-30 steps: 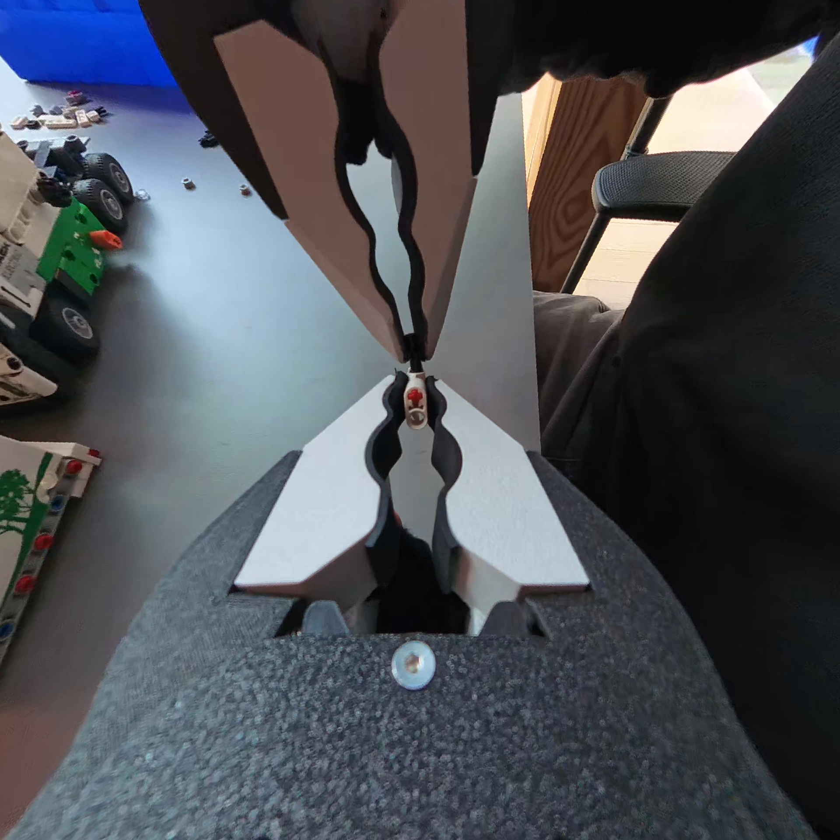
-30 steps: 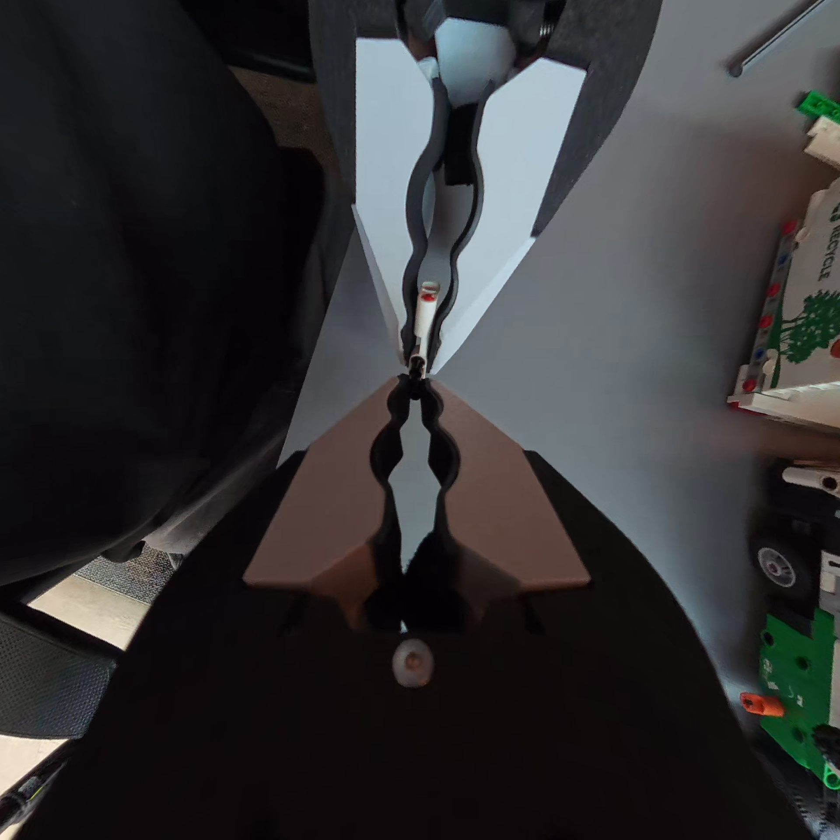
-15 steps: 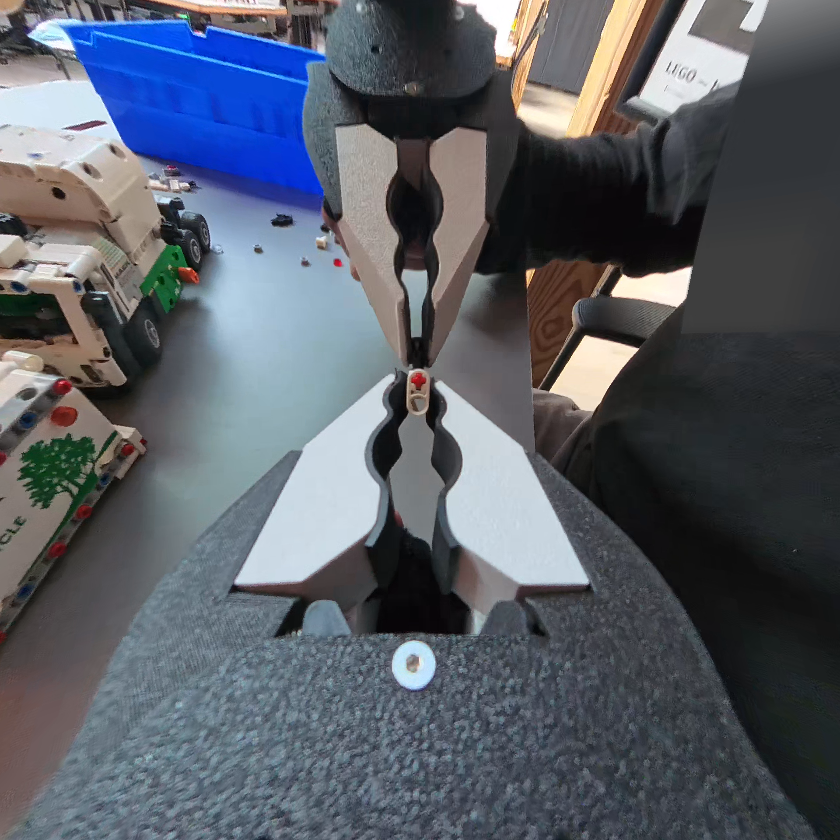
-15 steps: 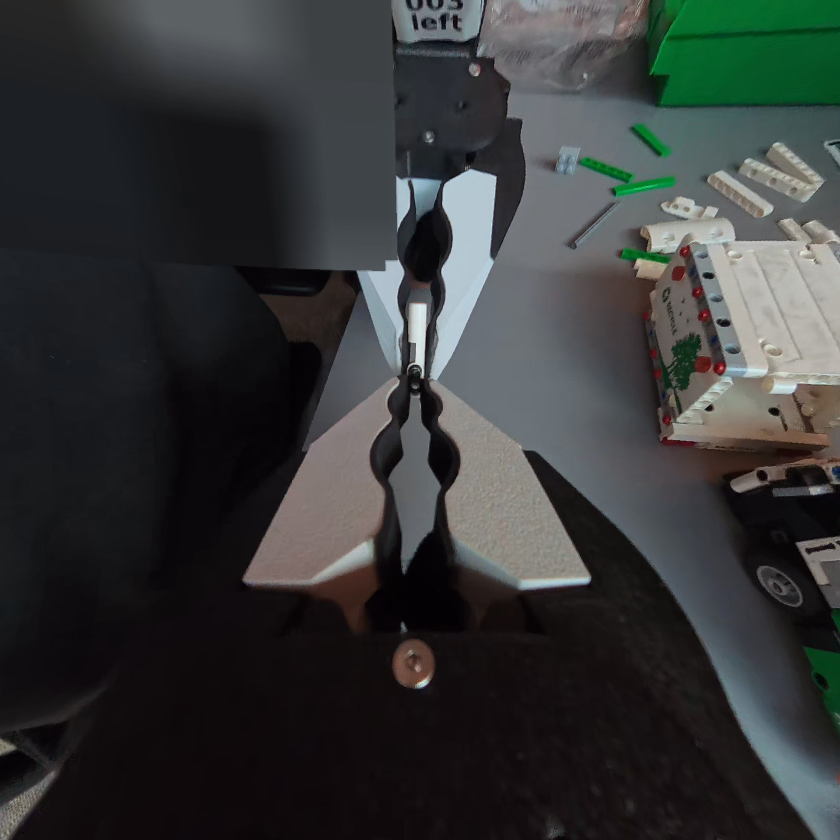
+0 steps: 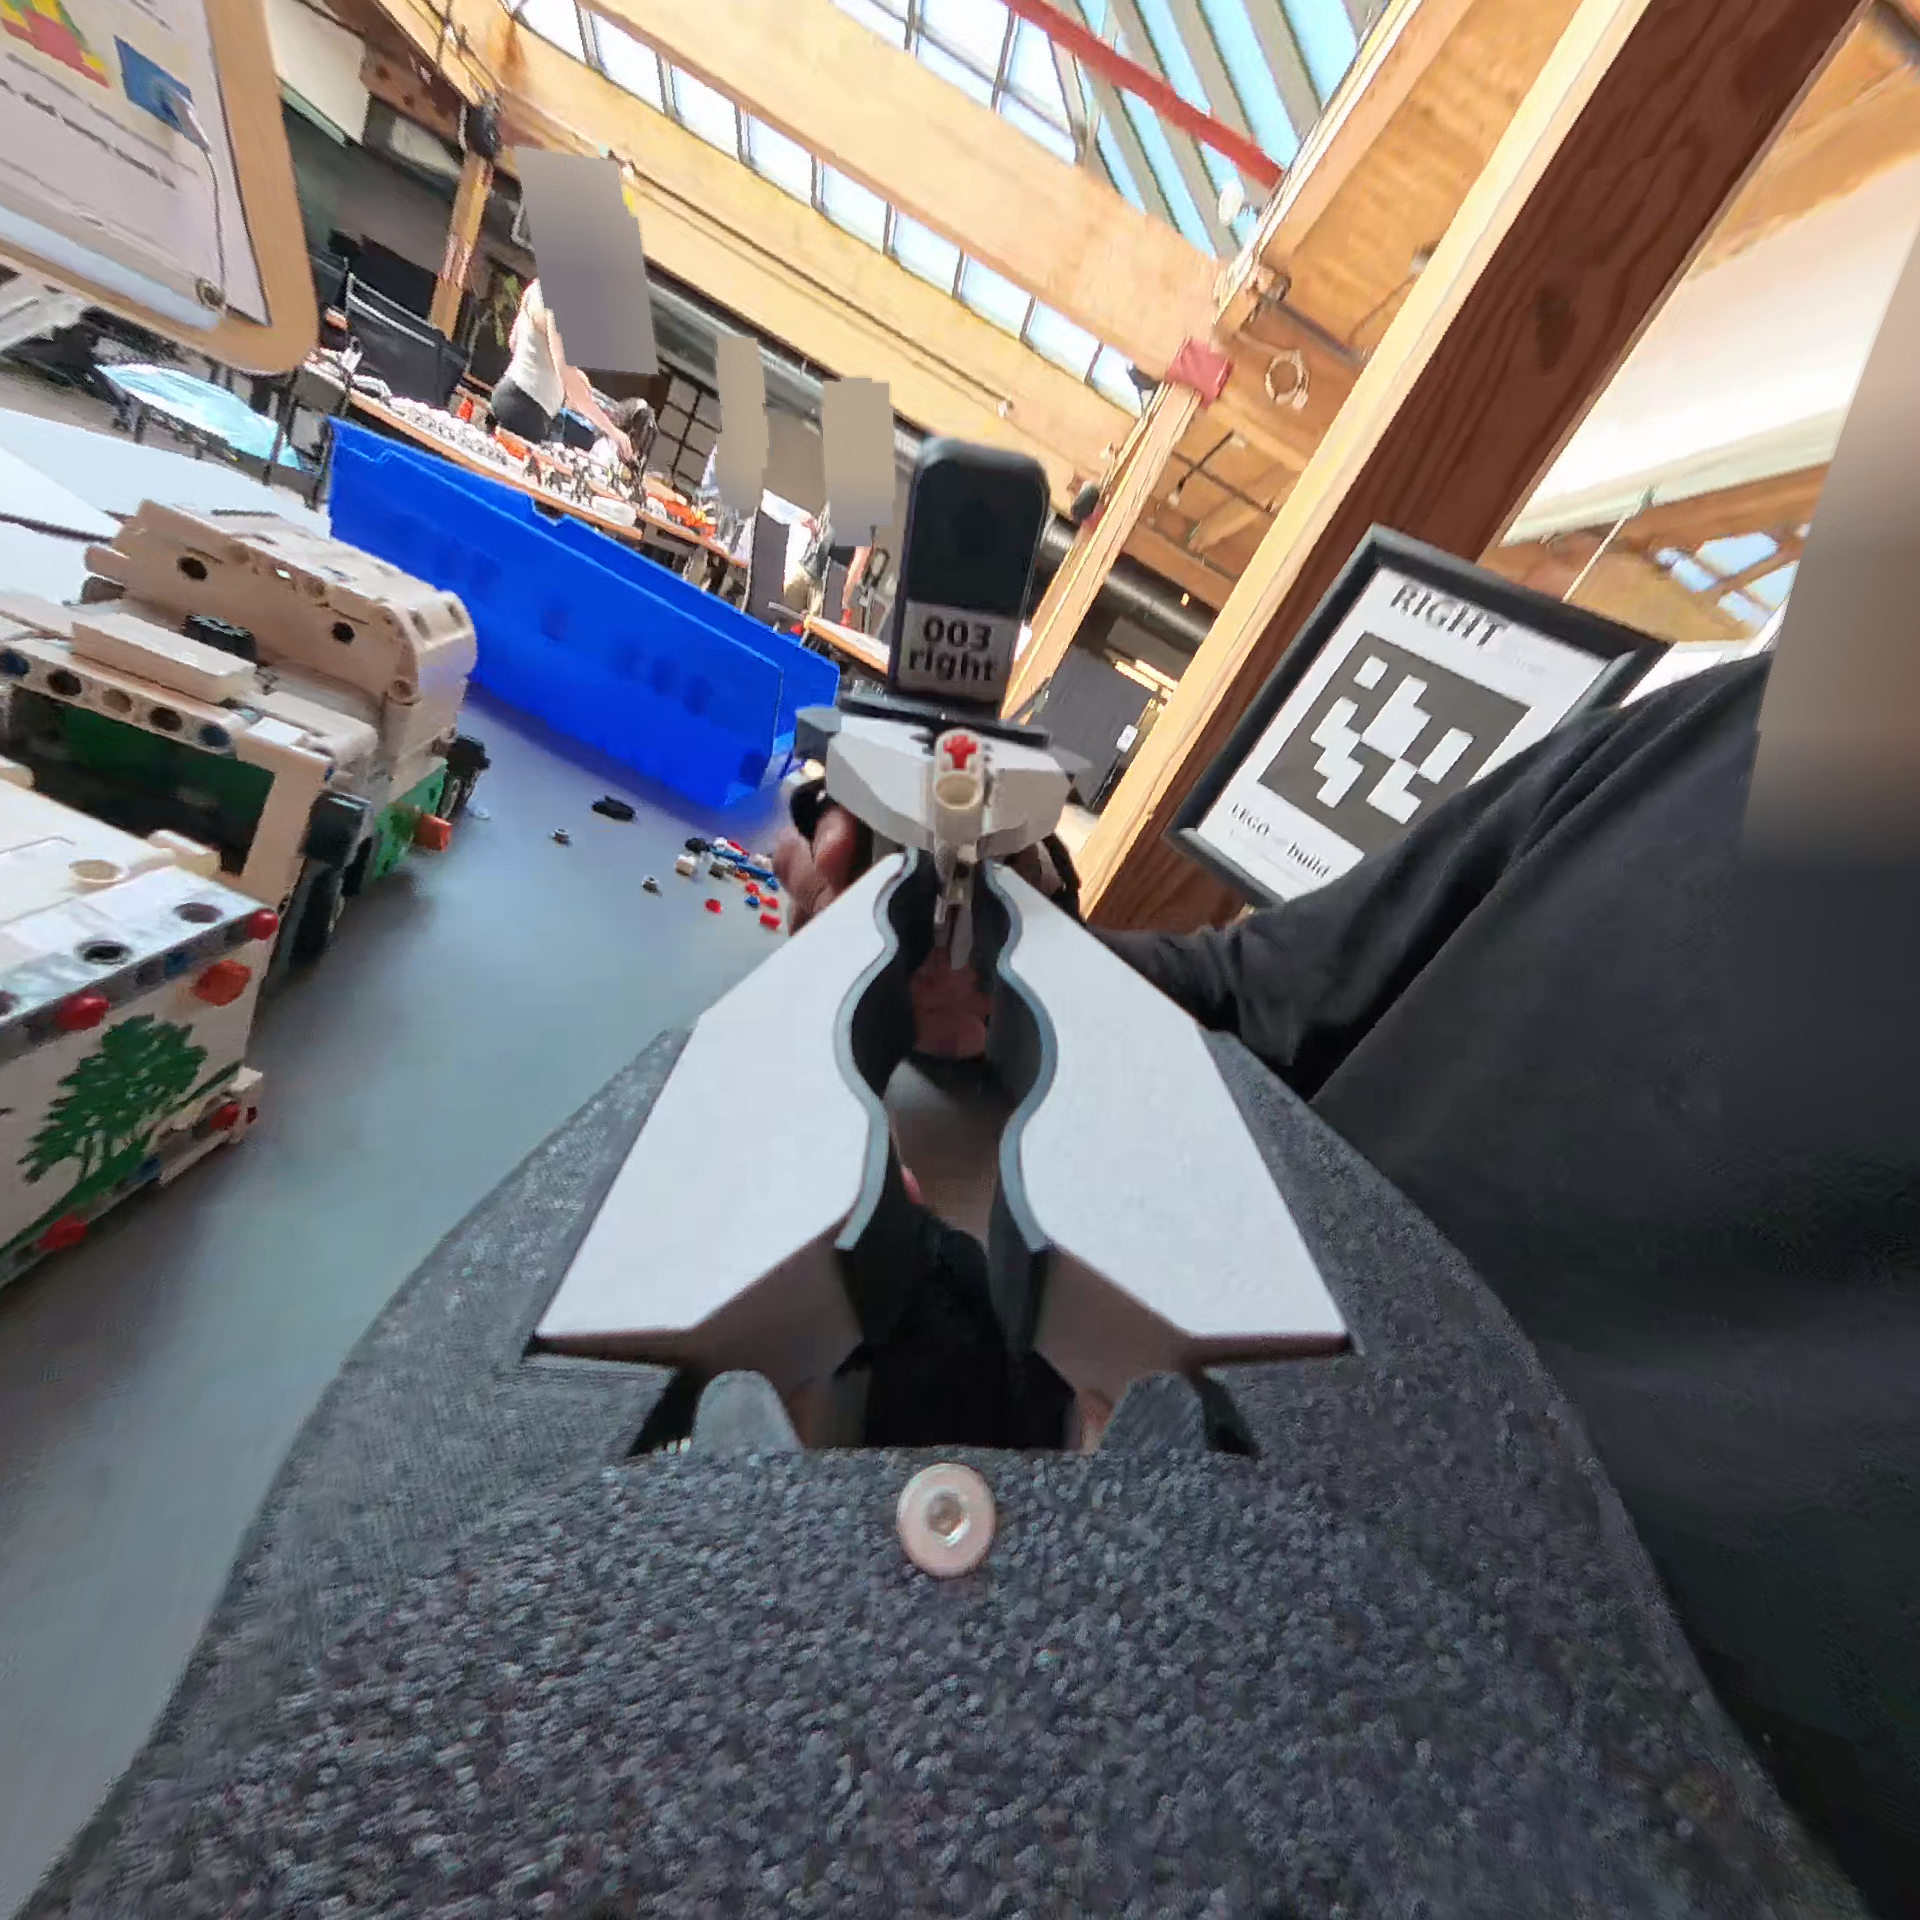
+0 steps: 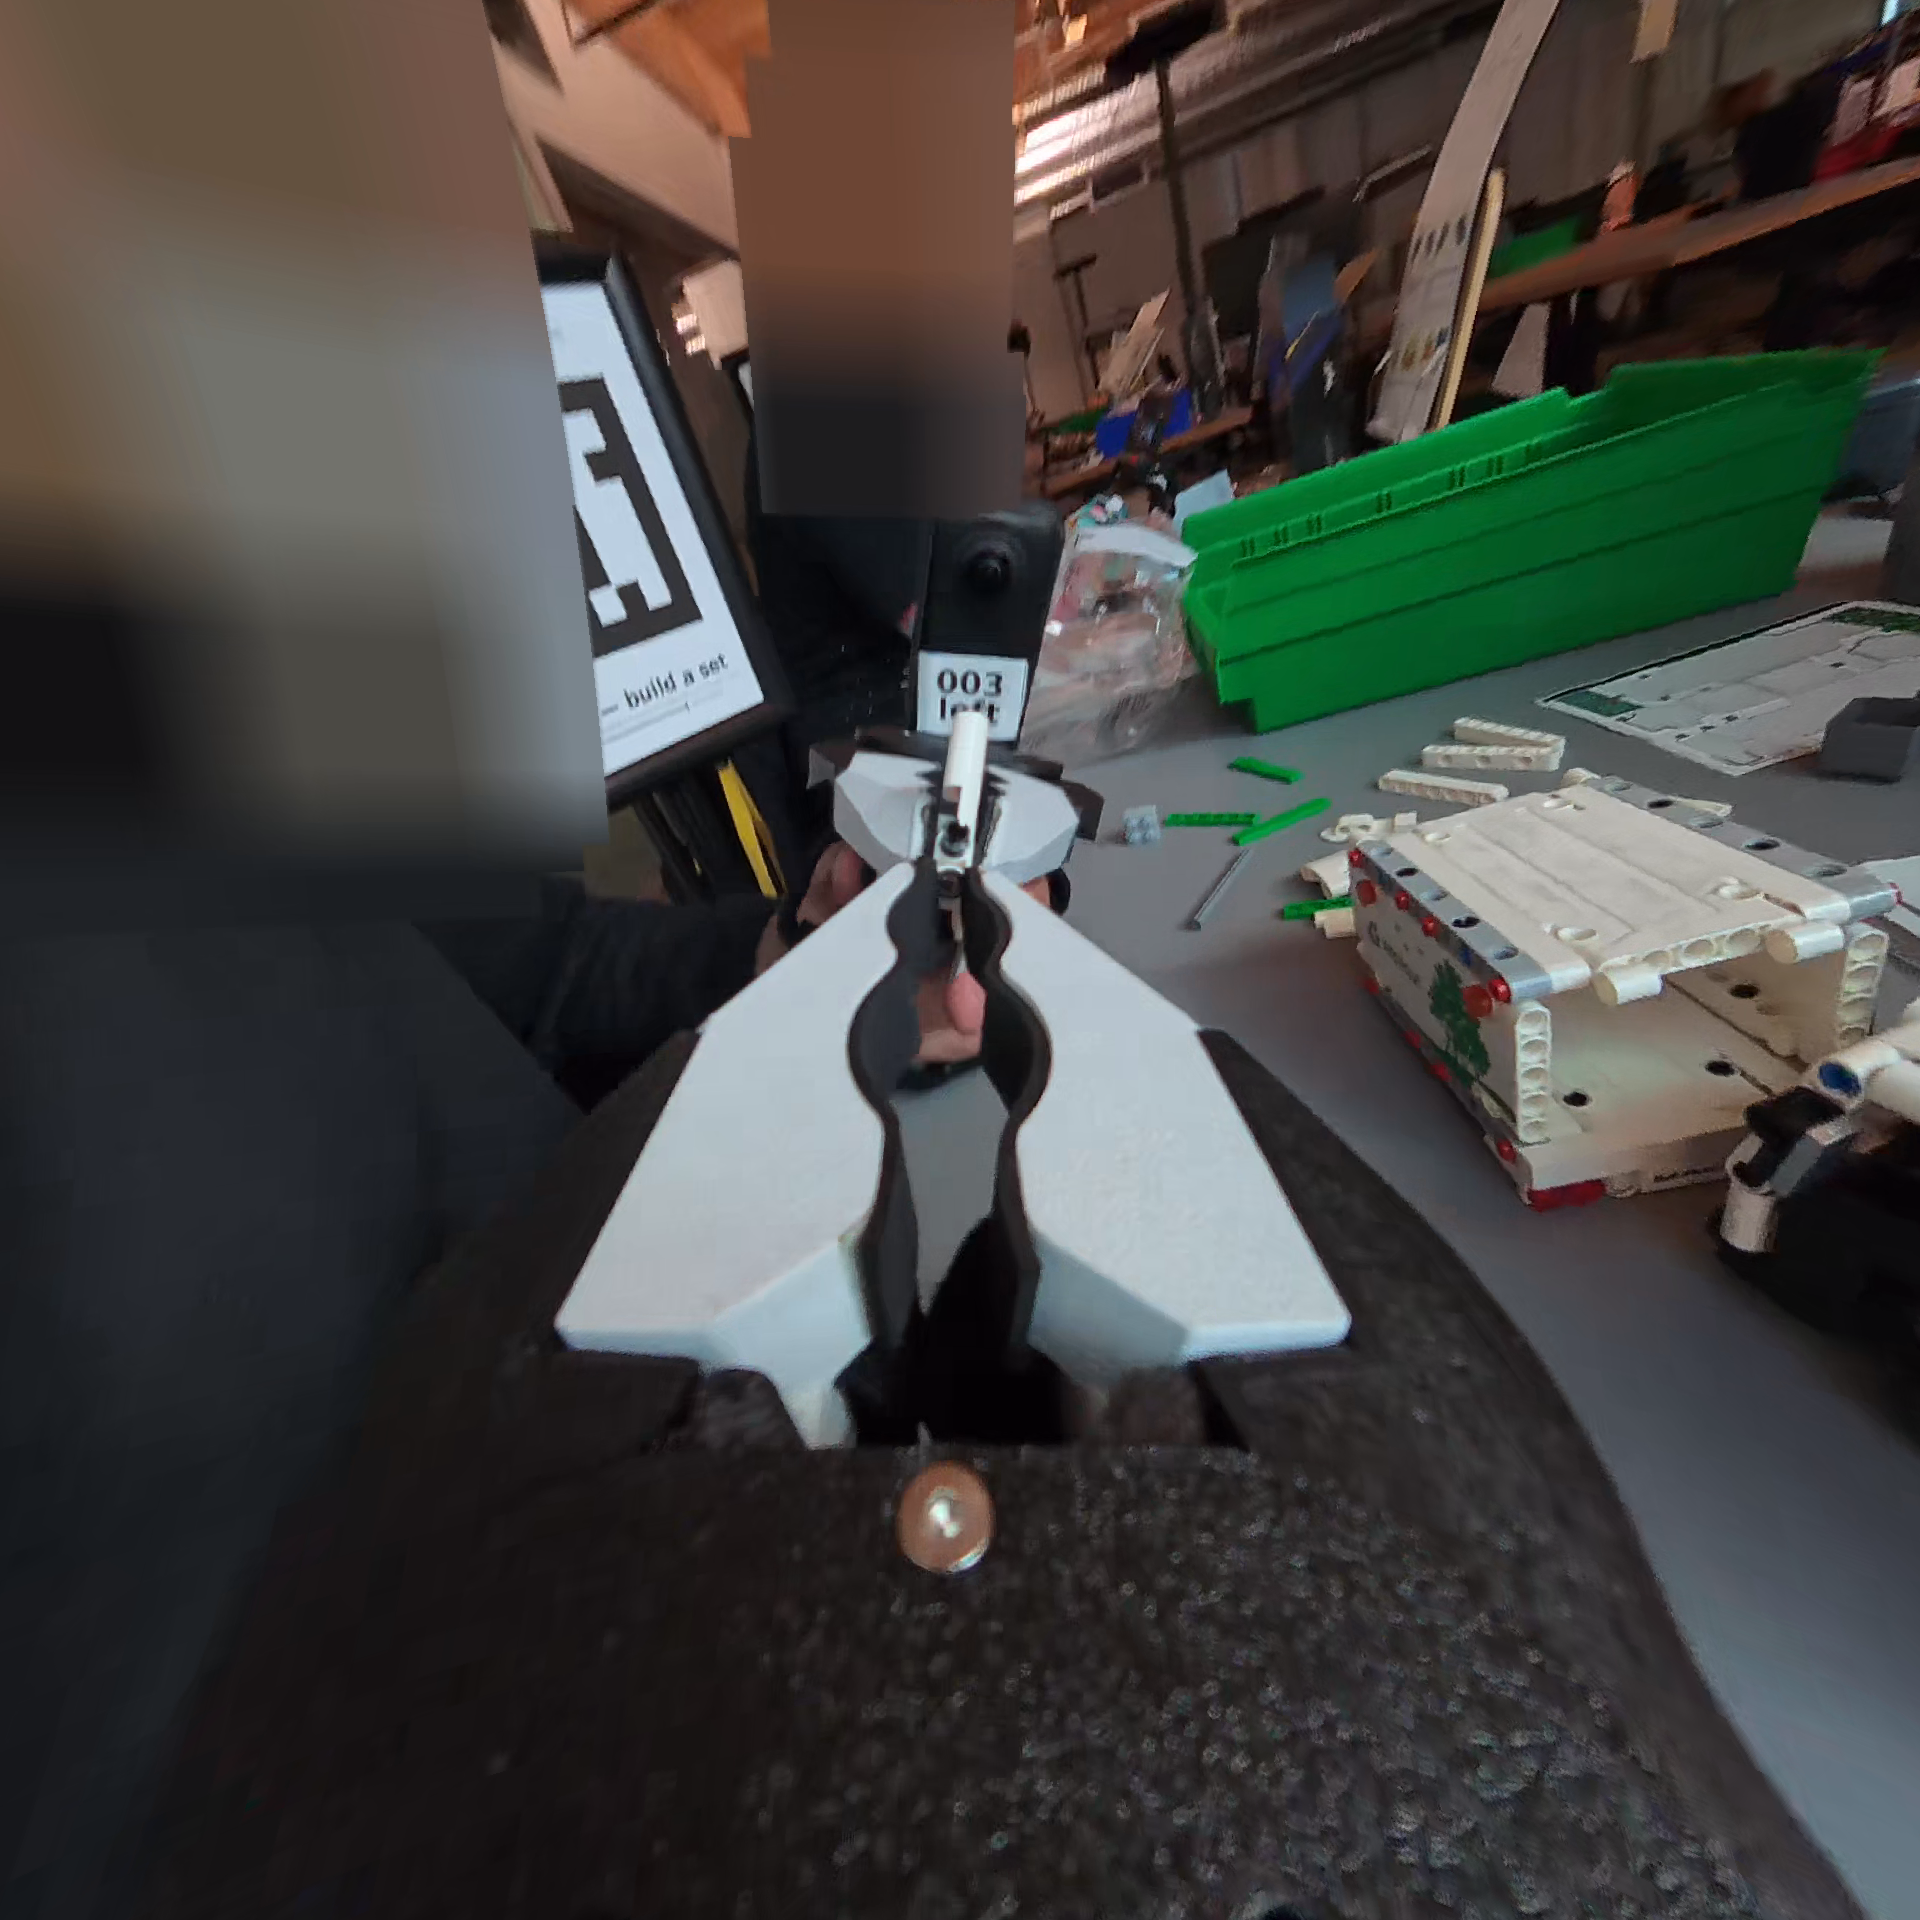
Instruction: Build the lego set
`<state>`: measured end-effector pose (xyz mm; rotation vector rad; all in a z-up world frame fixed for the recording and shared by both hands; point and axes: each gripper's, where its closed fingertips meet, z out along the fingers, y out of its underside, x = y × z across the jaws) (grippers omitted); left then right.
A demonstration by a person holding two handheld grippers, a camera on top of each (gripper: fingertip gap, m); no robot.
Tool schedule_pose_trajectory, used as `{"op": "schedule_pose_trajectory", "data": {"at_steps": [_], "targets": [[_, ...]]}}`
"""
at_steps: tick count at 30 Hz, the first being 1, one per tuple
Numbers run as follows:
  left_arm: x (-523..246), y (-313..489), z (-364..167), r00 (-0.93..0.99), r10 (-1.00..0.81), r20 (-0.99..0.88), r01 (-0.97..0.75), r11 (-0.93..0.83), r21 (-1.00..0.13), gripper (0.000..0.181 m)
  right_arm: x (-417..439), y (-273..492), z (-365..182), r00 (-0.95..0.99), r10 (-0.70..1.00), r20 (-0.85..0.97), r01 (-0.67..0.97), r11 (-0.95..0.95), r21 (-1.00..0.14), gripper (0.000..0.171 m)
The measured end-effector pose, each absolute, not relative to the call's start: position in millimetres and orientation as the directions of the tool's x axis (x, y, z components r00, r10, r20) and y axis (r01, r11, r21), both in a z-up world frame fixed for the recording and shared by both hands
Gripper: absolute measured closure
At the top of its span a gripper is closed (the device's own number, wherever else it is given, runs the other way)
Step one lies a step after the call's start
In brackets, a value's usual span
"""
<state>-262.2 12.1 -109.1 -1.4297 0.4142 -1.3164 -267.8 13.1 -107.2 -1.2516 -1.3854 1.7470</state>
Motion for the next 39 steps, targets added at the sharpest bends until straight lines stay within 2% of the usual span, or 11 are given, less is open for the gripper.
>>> {"op": "schedule_pose_trajectory", "data": {"at_steps": [5,9,13,21,28,33,39], "targets": [[-269.5,13.5,-105.6,0.313,-0.797,0.516,0.465,-0.345,-0.815,0.177,-275.2,15.2,-104.6,-0.323,0.863,-0.389,0.056,-0.393,-0.918,0.169],[-266.7,12.0,-109.8,0.33,-0.797,0.506,0.433,-0.349,-0.831,0.177,-272.5,13.4,-108.9,-0.343,0.833,-0.434,0.156,-0.405,-0.901,0.169],[-259.6,9.6,-114.4,0.344,-0.803,0.487,0.381,-0.355,-0.854,0.177,-264.7,11.0,-115.0,-0.362,0.837,-0.41,0.275,-0.325,-0.905,0.168],[-250.7,6.2,-119.0,0.277,-0.813,0.512,0.334,-0.419,-0.845,0.177,-255.7,7.6,-120.2,-0.408,0.807,-0.426,0.334,-0.303,-0.893,0.168],[-246.6,3.6,-133.4,0.251,-0.84,0.481,0.16,-0.454,-0.876,0.176,-251.1,6.0,-133.0,-0.397,0.85,-0.347,0.438,-0.157,-0.885,0.168],[-248.1,7.2,-135.6,0.253,-0.829,0.499,0.157,-0.473,-0.867,0.177,-252.4,9.6,-136.1,-0.376,0.878,-0.295,0.408,-0.129,-0.904,0.168],[-249.1,10.1,-134.6,0.247,-0.817,0.522,0.183,-0.49,-0.853,0.176,-253.6,11.9,-136.4,-0.375,0.869,-0.323,0.386,-0.17,-0.907,0.168]]}}
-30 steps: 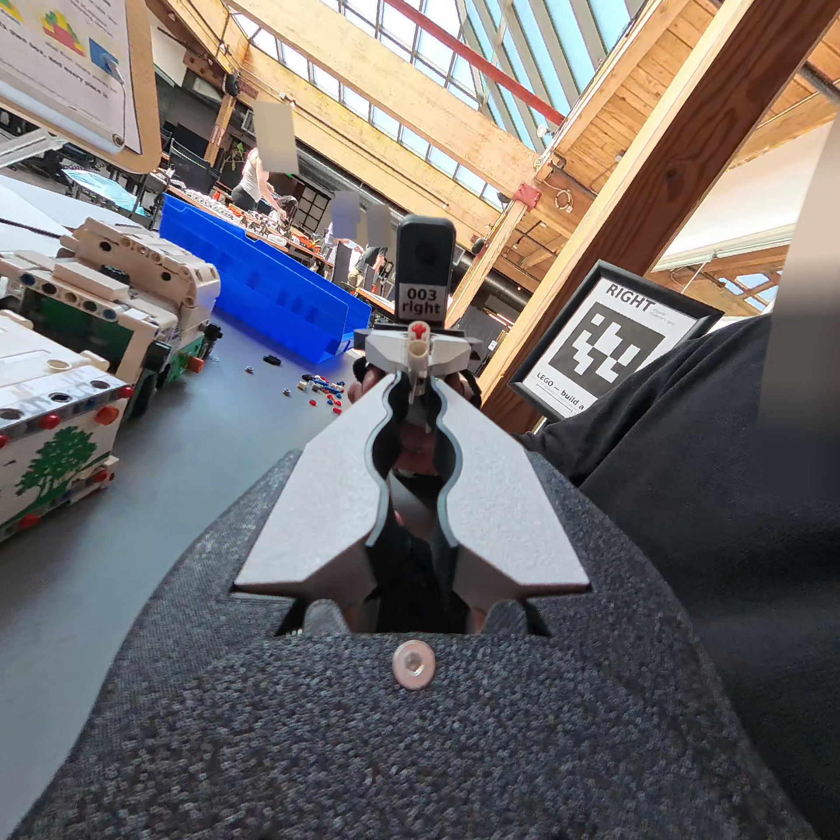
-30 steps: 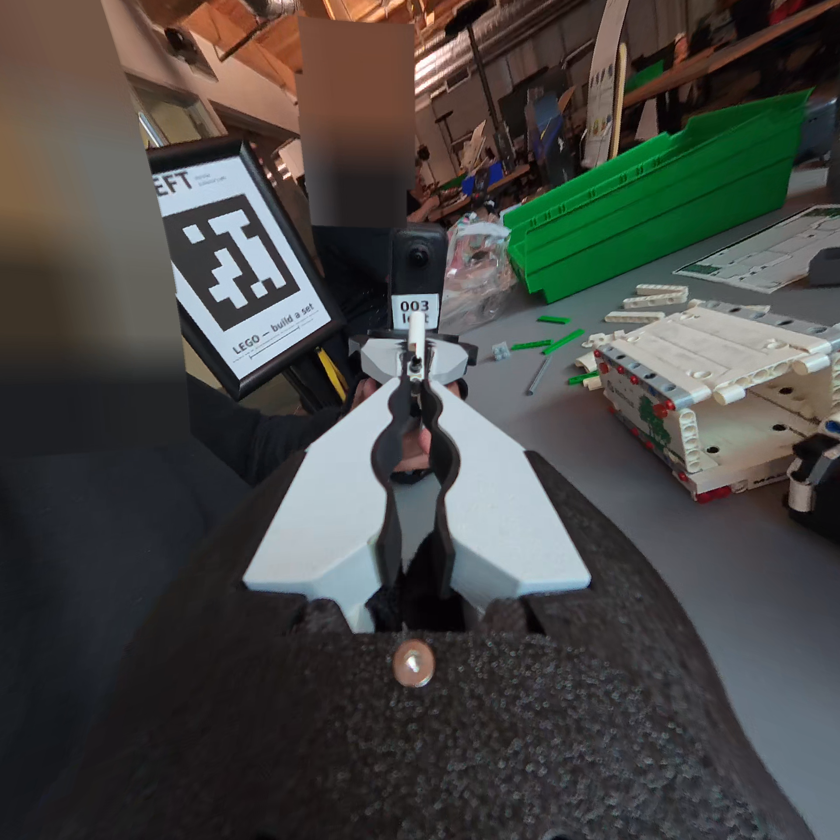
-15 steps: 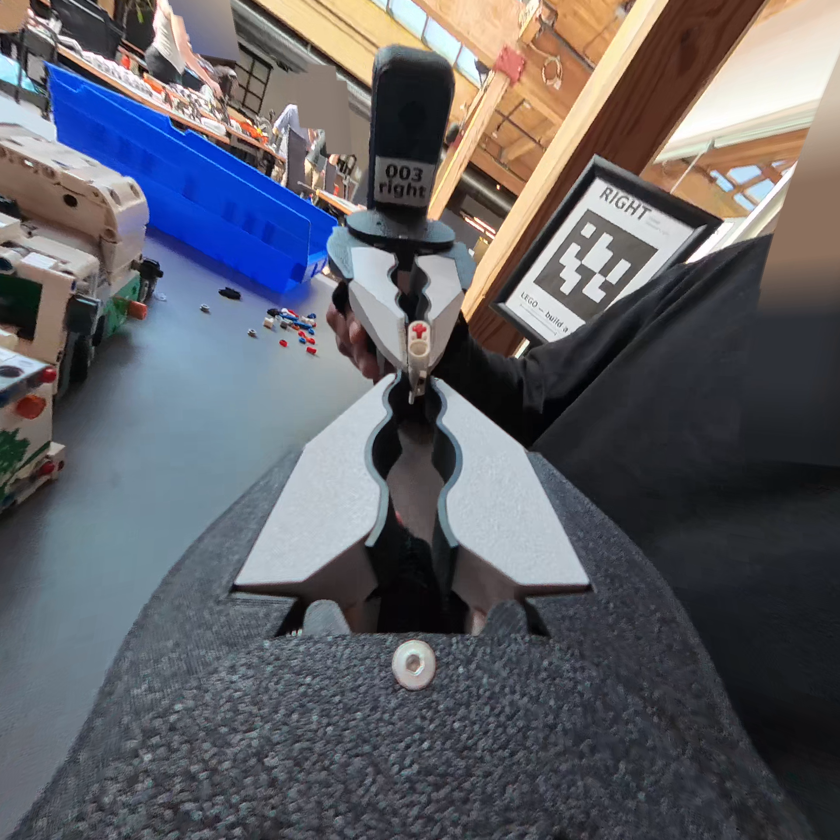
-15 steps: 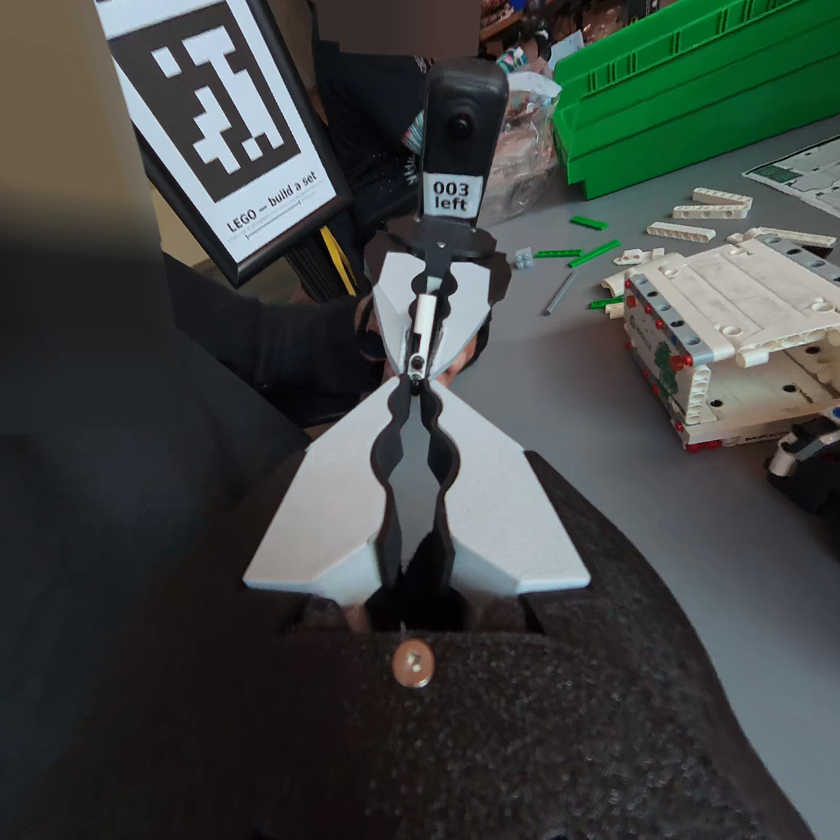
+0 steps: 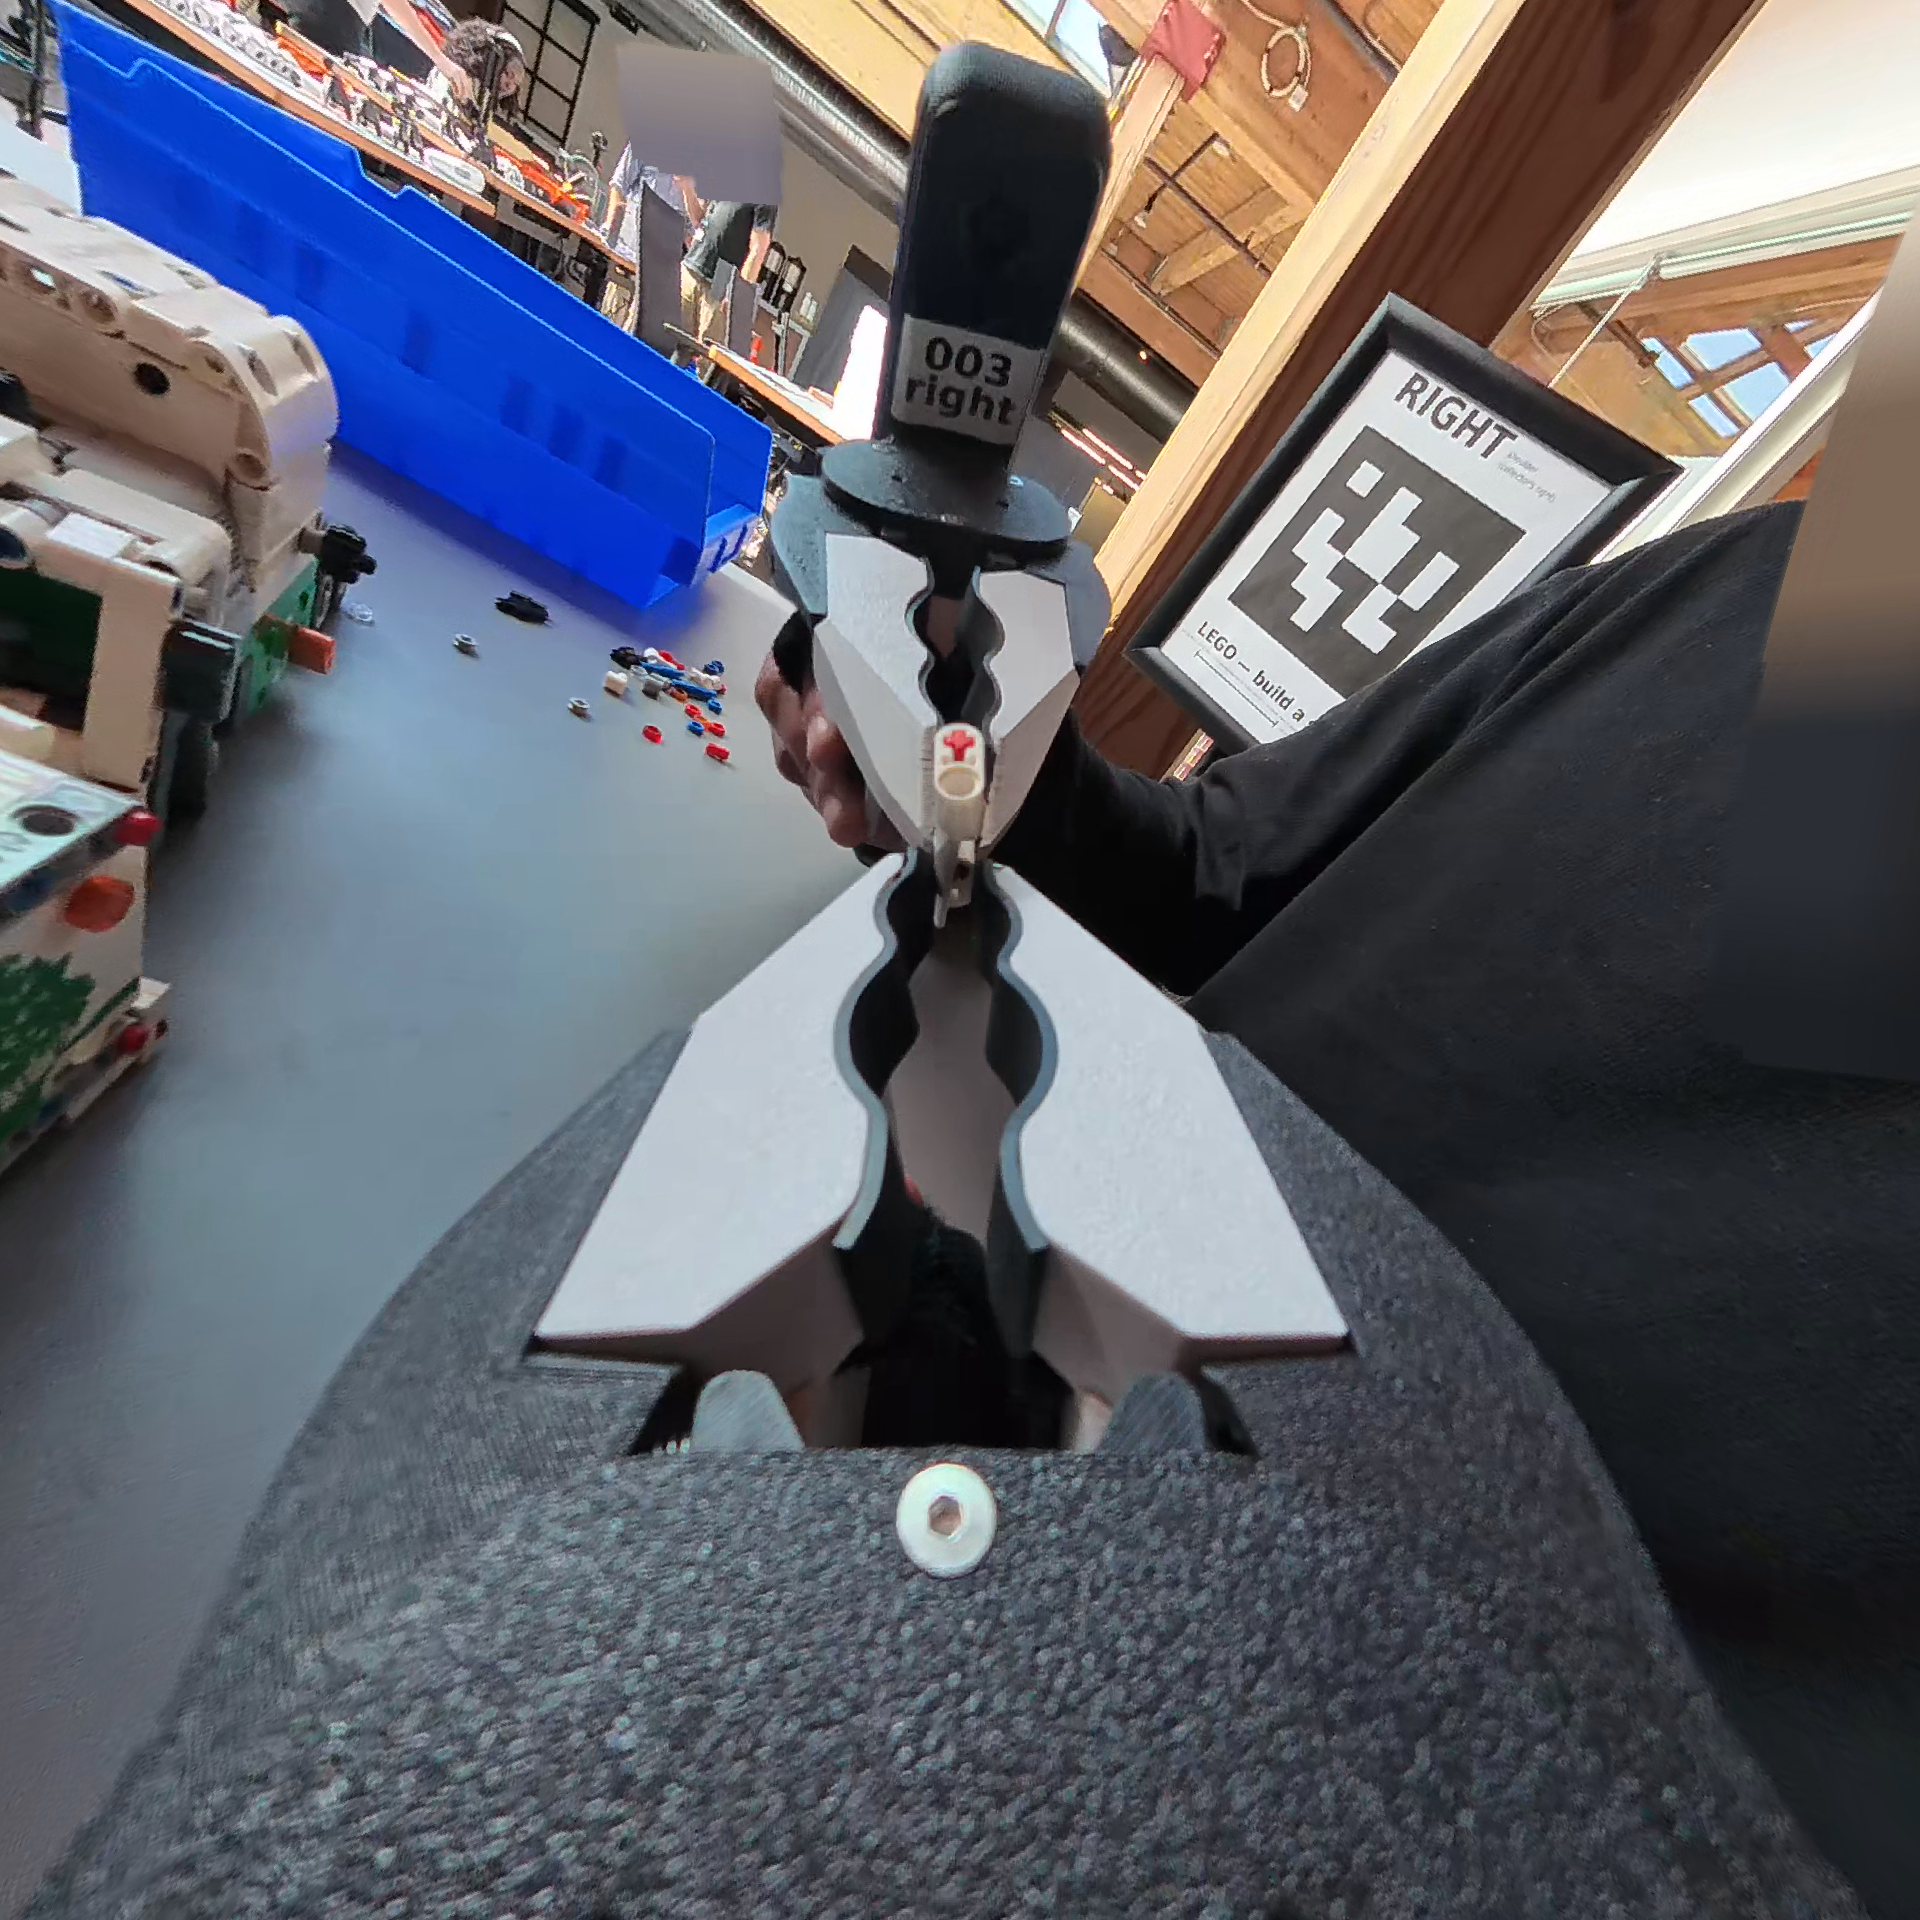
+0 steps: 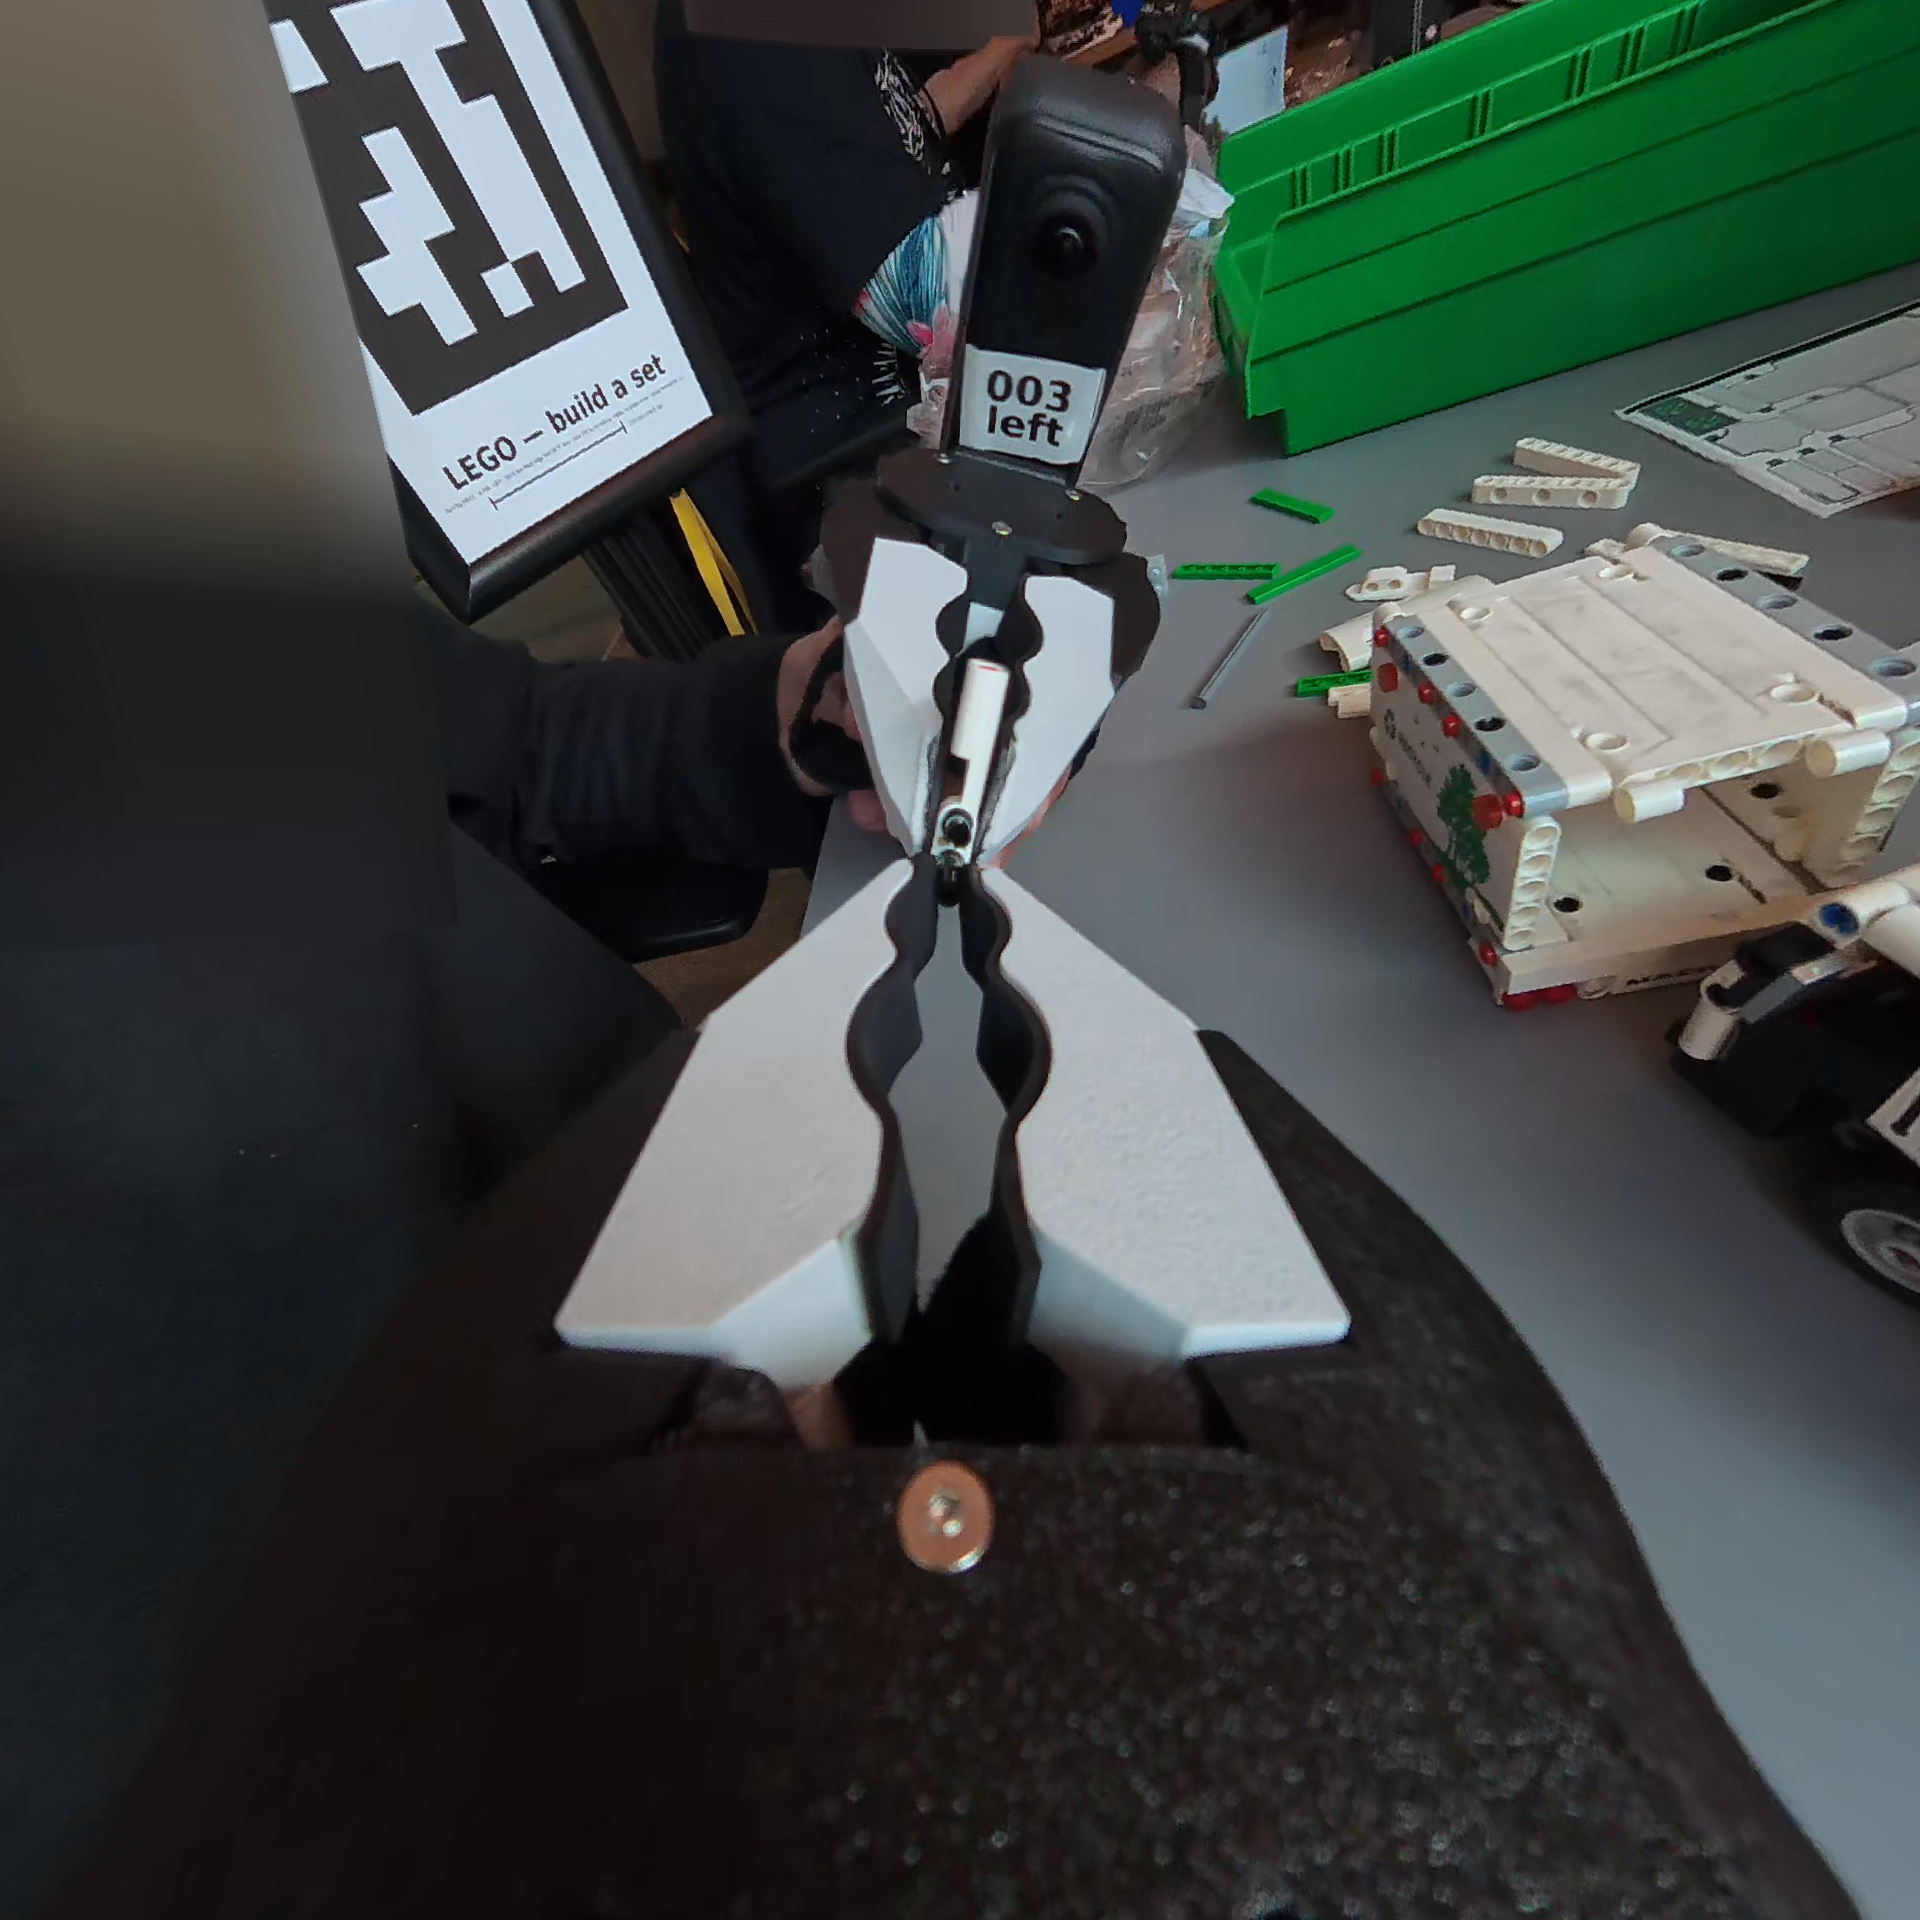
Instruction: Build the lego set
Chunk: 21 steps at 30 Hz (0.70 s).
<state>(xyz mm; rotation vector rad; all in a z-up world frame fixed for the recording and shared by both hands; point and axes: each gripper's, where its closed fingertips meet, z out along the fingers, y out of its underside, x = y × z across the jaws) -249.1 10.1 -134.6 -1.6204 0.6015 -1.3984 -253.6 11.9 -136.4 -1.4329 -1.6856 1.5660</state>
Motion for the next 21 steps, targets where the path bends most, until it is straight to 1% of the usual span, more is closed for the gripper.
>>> {"op": "schedule_pose_trajectory", "data": {"at_steps": [14,16,21], "targets": [[-248.4,9.7,-139.9,0.232,-0.811,0.537,0.14,-0.519,-0.844,0.176,-253.3,10.6,-142.2,-0.392,0.849,-0.356,0.403,-0.189,-0.895,0.168],[-248.7,11.5,-143.2,0.252,-0.805,0.537,0.123,-0.523,-0.843,0.176,-253.8,13.3,-145.7,-0.378,0.866,-0.328,0.408,-0.162,-0.898,0.168],[-248.1,10.7,-147.6,0.263,-0.809,0.526,0.083,-0.524,-0.848,0.176,-253.7,11.8,-150.0,-0.383,0.862,-0.332,0.418,-0.159,-0.895,0.168]]}}
